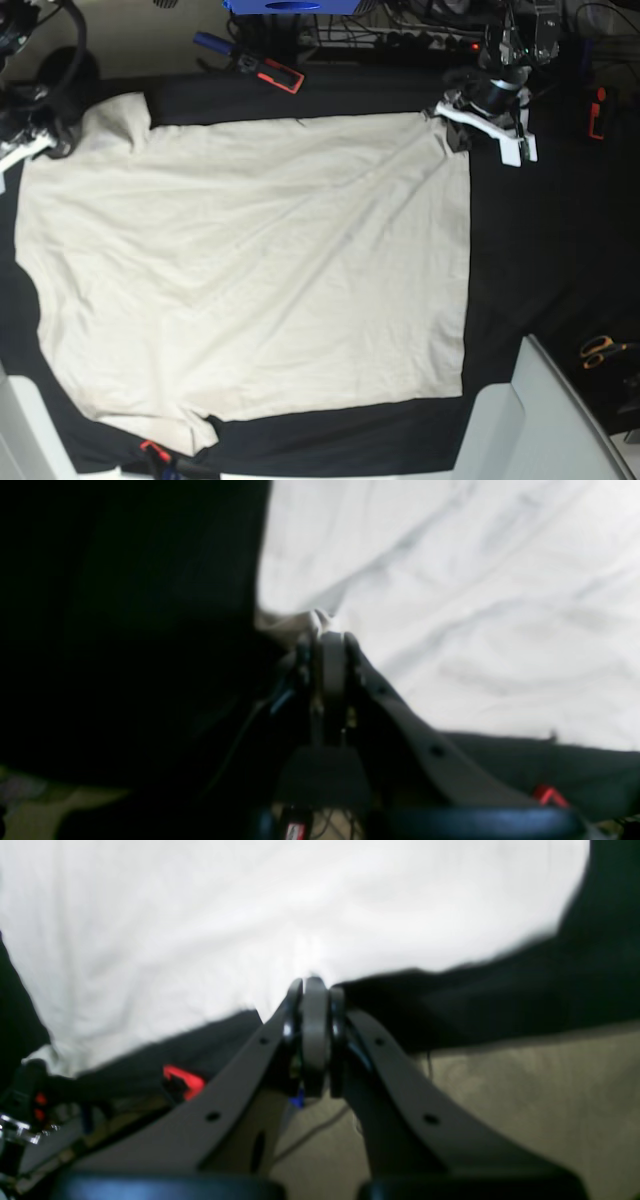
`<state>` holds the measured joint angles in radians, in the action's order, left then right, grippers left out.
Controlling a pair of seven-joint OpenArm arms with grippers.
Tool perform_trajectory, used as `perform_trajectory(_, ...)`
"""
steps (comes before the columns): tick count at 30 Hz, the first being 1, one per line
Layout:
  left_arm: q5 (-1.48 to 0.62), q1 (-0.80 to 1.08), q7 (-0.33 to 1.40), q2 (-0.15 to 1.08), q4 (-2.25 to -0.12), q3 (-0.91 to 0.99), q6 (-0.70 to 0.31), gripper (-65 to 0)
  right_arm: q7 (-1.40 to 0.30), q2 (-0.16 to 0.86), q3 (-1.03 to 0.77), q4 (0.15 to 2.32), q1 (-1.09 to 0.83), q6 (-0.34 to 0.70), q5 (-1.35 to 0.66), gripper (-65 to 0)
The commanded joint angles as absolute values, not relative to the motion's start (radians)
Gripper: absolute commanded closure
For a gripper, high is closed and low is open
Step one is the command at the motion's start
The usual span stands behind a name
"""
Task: Fold the T-shirt properly
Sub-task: 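Pull the grasped shirt edge outward with both grippers to flatten it, then lift the shirt edge and fold it over toward the hem with both grippers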
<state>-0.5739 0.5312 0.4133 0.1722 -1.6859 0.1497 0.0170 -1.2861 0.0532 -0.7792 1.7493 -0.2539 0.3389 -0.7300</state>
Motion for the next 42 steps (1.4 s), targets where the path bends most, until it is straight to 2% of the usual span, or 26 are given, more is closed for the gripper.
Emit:
perform_trajectory(1, -0.576, 0.519, 0.406, 0.182, -1.701, 0.156, 0.012, 0.0, -1.285, 0.073, -0.785, 1.745, -0.237, 0.337, -0.739, -0.3)
perform_trajectory(7, -0.576, 0.409, 0.538, 0.18, -1.698, 0.156, 0.012, 0.0, -1.279, 0.133, -0.783, 1.589, -0.137, 0.337, -0.739, -0.3)
perform_trajectory(22, -0.575, 0.225, 0.616, 0.18, -1.554, 0.145, 0.012, 0.0, -1.274, 0.232, -0.766, 1.314, 0.094, 0.337, -0.737, -0.3)
perform_trajectory(32, -0.573, 0.134, 0.618, 0.18, -1.454, 0.145, 0.012, 0.0, -1.078, 0.272, -0.573, 1.171, 0.133, 0.292, -0.739, -0.3)
perform_trajectory(42, -0.308, 0.076, 0.618, 0.105, -1.438, 0.15, 0.012, 0.0, -0.99, 0.275, -0.541, 1.032, 0.206, 0.292, -0.737, -0.3)
